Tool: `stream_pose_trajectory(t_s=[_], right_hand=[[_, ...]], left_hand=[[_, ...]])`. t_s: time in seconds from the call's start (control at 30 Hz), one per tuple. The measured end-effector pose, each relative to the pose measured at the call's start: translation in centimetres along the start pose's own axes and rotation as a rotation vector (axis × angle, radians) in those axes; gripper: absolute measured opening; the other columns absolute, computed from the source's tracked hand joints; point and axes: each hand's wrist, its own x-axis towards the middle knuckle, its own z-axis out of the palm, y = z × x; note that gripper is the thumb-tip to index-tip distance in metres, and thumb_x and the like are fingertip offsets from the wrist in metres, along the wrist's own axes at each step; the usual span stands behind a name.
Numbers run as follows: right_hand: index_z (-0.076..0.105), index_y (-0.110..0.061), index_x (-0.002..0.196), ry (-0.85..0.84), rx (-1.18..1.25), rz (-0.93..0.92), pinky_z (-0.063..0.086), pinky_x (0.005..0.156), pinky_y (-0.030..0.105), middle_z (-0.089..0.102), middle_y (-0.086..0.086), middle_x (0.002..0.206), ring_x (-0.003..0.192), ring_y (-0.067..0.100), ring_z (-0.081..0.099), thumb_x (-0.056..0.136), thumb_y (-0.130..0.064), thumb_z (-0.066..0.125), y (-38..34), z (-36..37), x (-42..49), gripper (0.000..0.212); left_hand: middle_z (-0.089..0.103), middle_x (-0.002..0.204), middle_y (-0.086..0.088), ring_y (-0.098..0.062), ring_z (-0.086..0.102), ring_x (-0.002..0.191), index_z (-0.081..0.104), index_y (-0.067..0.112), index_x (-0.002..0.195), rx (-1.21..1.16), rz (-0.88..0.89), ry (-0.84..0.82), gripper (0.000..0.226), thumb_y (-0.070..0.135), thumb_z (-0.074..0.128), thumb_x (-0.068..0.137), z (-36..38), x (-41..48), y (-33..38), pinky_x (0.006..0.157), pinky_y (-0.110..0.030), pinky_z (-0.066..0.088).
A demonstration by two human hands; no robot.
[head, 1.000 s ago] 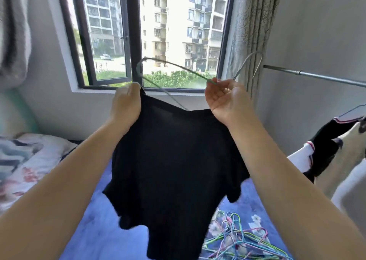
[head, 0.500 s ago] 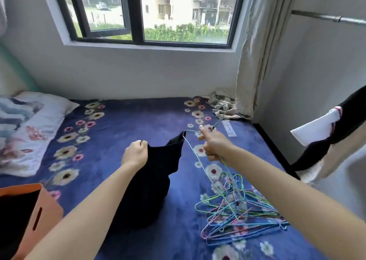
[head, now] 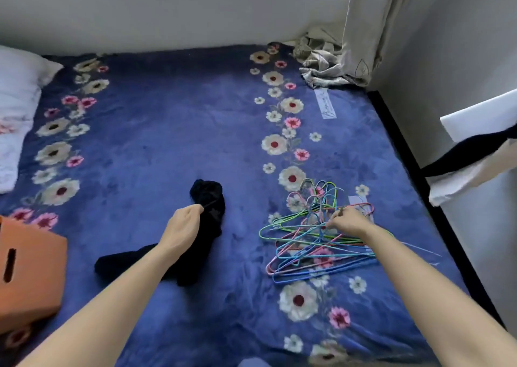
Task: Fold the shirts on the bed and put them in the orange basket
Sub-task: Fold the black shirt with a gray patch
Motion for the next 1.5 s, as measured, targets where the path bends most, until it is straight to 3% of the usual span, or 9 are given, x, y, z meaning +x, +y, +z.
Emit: stream_pose_trajectory(t_s=[0.13,0.27,0.57,0.83,0.93,1.0,1.13,1.37,1.5], right_hand=[[0.051,-0.011,0.064,0.014,-0.045,0.124,0.035,0.061,0.031,0.051,0.007,0.068,0.068,0.024,0.049,0.073,-0.018,0.075,2.0,0.6,3.8,0.028],[0.063,-0.007,0.108,0.245,-0.22,0.115,0.044,0.093,0.041,0.063,0.017,0.113,0.109,0.034,0.056,0.08,-0.023,0.066,1.2,2.6,5.7,0.032],[0.058,-0.017,0.128,-0.072,-0.003,-0.577,0.039,0.097,0.036,0.055,0.013,0.118,0.115,0.029,0.05,0.096,-0.004,0.034,-13.1,12.5,1.7,0.042],[0.043,-0.036,0.14,-0.376,-0.458,-0.582,0.019,0.11,0.046,0.028,0.0,0.153,0.141,0.025,0.016,0.088,-0.001,0.034,-17.3,16.5,-3.4,0.064],[0.062,-0.025,0.115,-0.408,-0.546,-0.579,0.023,0.104,0.045,0.041,0.005,0.141,0.134,0.026,0.026,0.087,-0.009,0.043,-16.0,18.5,-5.1,0.037],[0.063,-0.019,0.083,-0.33,-0.439,-0.551,0.029,0.088,0.036,0.058,0.007,0.107,0.106,0.026,0.044,0.084,-0.014,0.048,-15.6,18.8,-6.4,0.015],[0.044,-0.011,0.063,-0.105,0.07,-0.447,0.026,0.056,0.031,0.04,0.004,0.063,0.065,0.02,0.035,0.081,-0.018,0.048,-16.0,15.3,-7.9,0.02],[0.031,-0.017,0.064,0.151,0.37,-0.556,0.025,0.058,0.032,0.032,0.0,0.065,0.058,0.012,0.029,0.096,-0.022,0.043,-20.4,8.0,-13.9,0.034],[0.055,-0.016,0.081,0.174,-0.19,-0.646,0.043,0.066,0.033,0.058,-0.003,0.077,0.072,0.014,0.055,0.057,-0.074,0.066,-22.5,5.2,-17.8,0.063]], left_hand=[[0.039,0.067,-0.003,-0.017,0.034,0.062,0.04,0.013,0.072,0.019,-0.074,-0.076,0.023,0.031,0.037,0.086,0.5,0.0,-0.4,0.061,-0.035,0.027],[0.035,0.067,-0.003,-0.017,0.028,0.064,0.038,0.01,0.068,0.028,-0.027,-0.17,0.031,0.041,0.036,0.07,0.3,-1.5,-0.1,0.063,-0.035,0.023],[0.046,0.038,0.012,-0.009,0.04,0.049,0.05,0.018,0.042,0.006,-0.309,-0.202,0.046,0.002,0.053,0.085,-1.2,-2.3,-0.9,0.048,-0.018,0.033],[0.041,0.031,0.011,-0.006,0.034,0.034,0.045,0.019,0.021,0.072,-0.284,-0.382,0.066,-0.01,0.031,0.079,-4.9,-4.7,-0.9,0.039,-0.012,0.024],[0.04,0.025,0.01,-0.01,0.038,0.047,0.041,0.017,0.015,0.081,-0.281,-0.467,0.079,-0.003,0.035,0.091,-6.8,-6.7,-2.2,0.046,-0.017,0.029],[0.04,0.029,0.005,-0.011,0.039,0.04,0.047,0.017,0.021,0.019,-0.212,-0.417,0.055,0.011,0.036,0.074,-8.6,-6.8,-3.2,0.044,-0.021,0.03],[0.039,0.041,-0.002,-0.021,0.034,0.046,0.048,0.015,0.037,-0.211,-0.089,-0.211,0.023,0.021,0.039,0.057,-13.9,-7.8,-6.0,0.052,-0.031,0.024],[0.039,0.06,-0.005,-0.018,0.036,0.054,0.042,0.015,0.061,-0.157,0.022,0.1,0.037,0.024,0.042,0.096,-21.6,-8.4,-3.1,0.055,-0.034,0.026],[0.047,0.061,-0.003,-0.016,0.045,0.053,0.048,0.016,0.065,-0.231,0.002,0.022,0.029,0.039,0.059,0.079,-26.6,-8.1,-0.7,0.054,-0.029,0.032]])
